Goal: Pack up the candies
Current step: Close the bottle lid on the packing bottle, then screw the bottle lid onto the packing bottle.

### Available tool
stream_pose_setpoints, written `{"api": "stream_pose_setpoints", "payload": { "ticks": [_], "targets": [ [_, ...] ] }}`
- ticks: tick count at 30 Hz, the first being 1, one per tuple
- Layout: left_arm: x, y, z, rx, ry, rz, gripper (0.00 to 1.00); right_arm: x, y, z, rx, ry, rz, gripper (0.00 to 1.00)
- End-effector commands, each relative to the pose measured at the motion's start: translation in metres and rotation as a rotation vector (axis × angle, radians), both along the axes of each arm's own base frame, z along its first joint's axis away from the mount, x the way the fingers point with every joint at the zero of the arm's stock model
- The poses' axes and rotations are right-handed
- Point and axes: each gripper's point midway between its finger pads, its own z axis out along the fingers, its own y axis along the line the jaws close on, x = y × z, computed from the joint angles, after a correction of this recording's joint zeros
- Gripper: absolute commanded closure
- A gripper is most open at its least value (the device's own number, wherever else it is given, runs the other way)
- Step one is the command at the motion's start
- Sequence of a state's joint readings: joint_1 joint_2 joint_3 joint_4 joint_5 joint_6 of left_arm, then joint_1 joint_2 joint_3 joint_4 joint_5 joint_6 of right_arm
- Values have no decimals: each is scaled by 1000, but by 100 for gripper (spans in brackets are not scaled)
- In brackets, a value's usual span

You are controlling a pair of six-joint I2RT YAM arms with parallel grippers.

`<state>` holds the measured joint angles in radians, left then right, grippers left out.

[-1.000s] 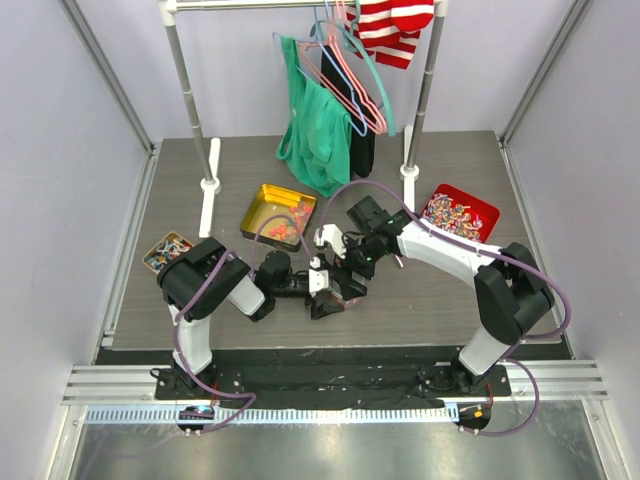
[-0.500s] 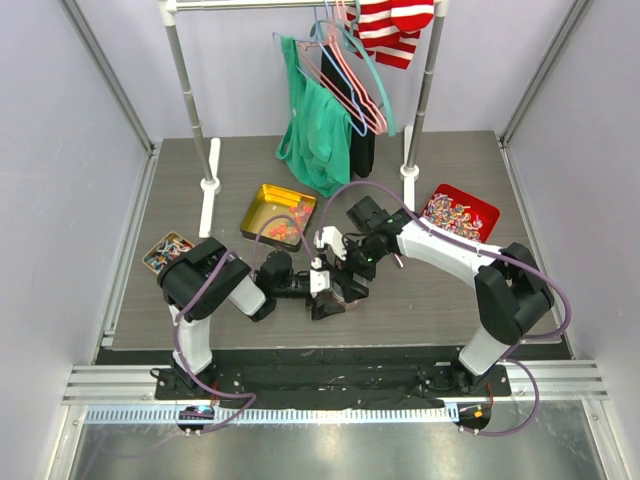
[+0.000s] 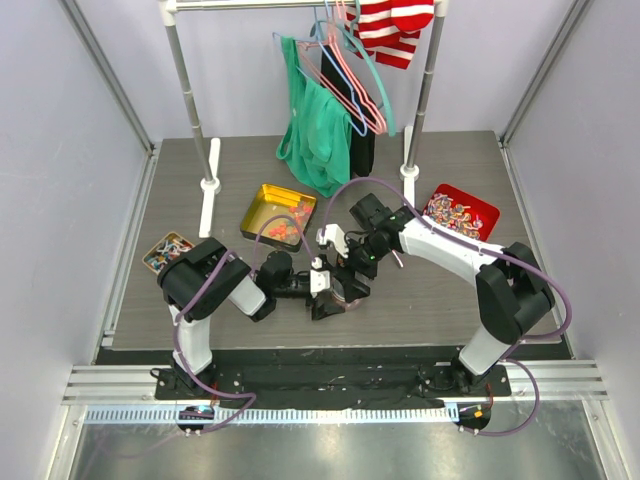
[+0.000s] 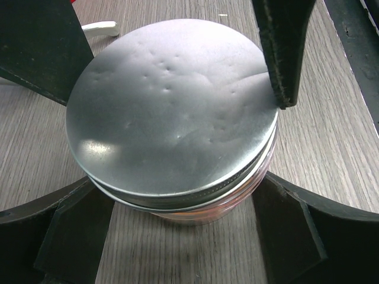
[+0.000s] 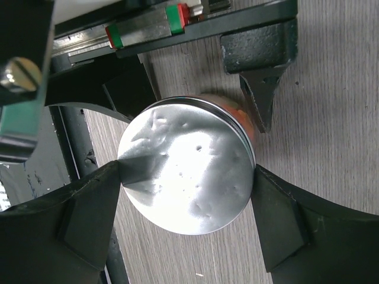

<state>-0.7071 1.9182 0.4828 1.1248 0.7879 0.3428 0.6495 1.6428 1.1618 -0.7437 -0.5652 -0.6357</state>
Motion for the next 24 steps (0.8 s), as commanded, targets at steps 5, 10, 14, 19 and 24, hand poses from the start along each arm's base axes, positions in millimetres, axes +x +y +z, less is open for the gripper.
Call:
{"api": "stream_pose_setpoints", "payload": {
  "ticks": [5, 10, 14, 19, 24],
  "targets": [
    [10, -8, 13, -34, -54, 1, 3, 10, 5, 12, 35, -65, -29, 31],
    [9, -7, 13, -32, -54, -1, 3, 23, 5, 17, 48, -149, -75, 31],
    [9, -7, 12, -30, -50, 0, 3, 23, 6, 21, 66, -165, -78, 31],
    [9, -7, 11, -28, -49, -1, 3, 11, 4, 16, 48, -110, -26, 31],
    [9, -8, 12, -29, -51, -1, 3, 2, 4, 7, 7, -92, 13, 31]
  ]
}}
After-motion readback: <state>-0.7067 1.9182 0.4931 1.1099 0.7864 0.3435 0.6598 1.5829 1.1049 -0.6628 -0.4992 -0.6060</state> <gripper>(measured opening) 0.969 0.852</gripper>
